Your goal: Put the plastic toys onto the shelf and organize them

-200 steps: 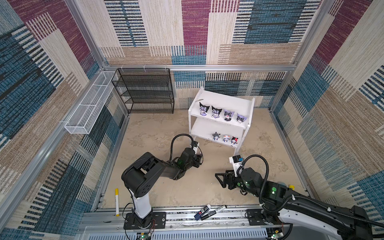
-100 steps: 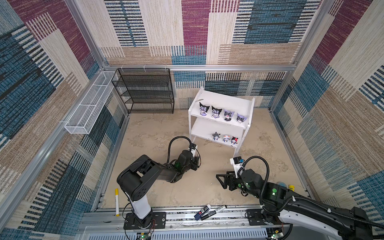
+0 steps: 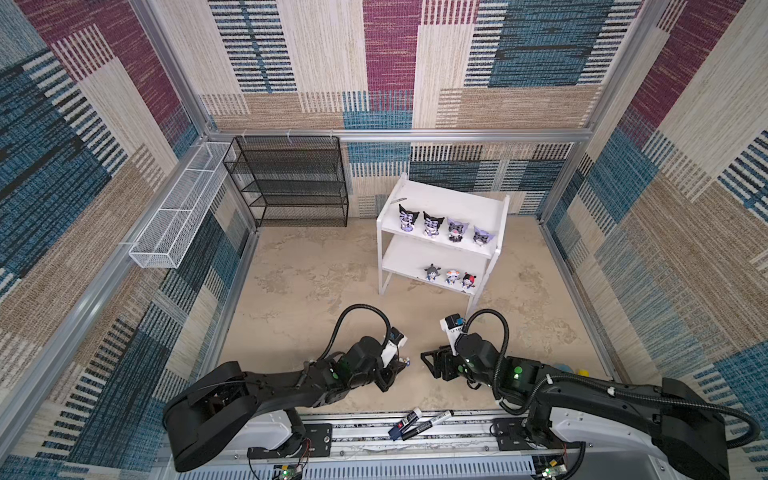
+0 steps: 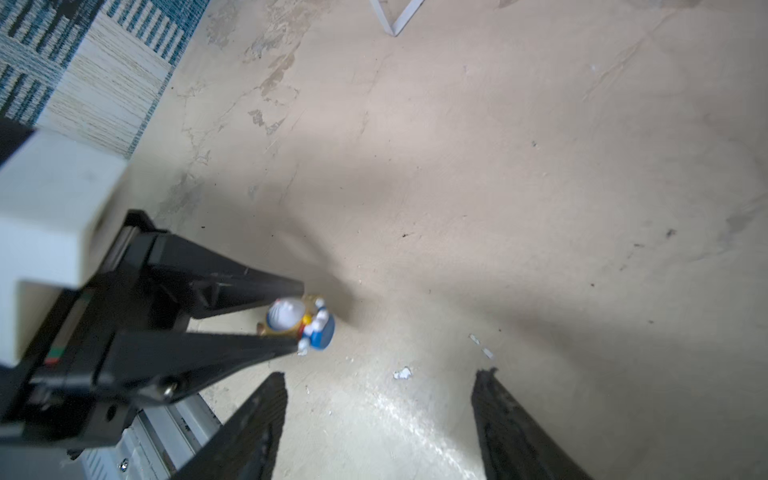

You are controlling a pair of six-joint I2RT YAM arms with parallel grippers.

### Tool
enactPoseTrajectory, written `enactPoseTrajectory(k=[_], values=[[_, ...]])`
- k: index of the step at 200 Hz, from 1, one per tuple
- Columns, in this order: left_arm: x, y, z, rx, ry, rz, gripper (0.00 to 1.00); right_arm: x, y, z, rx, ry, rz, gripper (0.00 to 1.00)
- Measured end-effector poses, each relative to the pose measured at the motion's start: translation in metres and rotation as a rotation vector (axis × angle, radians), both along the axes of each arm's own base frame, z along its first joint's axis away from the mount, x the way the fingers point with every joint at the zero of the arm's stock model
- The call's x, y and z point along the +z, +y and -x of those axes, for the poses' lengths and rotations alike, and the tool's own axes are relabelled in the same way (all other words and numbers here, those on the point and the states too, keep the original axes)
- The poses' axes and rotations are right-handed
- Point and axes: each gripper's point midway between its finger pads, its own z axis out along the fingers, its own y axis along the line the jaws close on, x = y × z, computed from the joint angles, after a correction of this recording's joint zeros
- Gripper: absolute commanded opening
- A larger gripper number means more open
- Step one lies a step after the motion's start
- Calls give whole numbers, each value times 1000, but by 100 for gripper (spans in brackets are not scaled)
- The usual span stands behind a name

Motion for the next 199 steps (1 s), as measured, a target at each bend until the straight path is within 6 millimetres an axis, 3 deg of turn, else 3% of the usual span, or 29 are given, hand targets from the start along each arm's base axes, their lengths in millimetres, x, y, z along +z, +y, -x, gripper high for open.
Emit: enactPoseTrajectory(k=[25, 47, 126, 199], values=[[1, 18, 4, 47, -9, -33, 57, -13, 8, -1, 22, 27, 23, 55], [9, 29, 4, 87, -28, -22, 63, -24, 15, 1, 53, 48, 42, 50], [24, 52, 12, 186, 5, 60, 67, -48, 38, 19, 230, 89, 90, 47], [17, 63, 18, 236, 61, 66, 68, -57, 70, 9, 326, 59, 131, 44]])
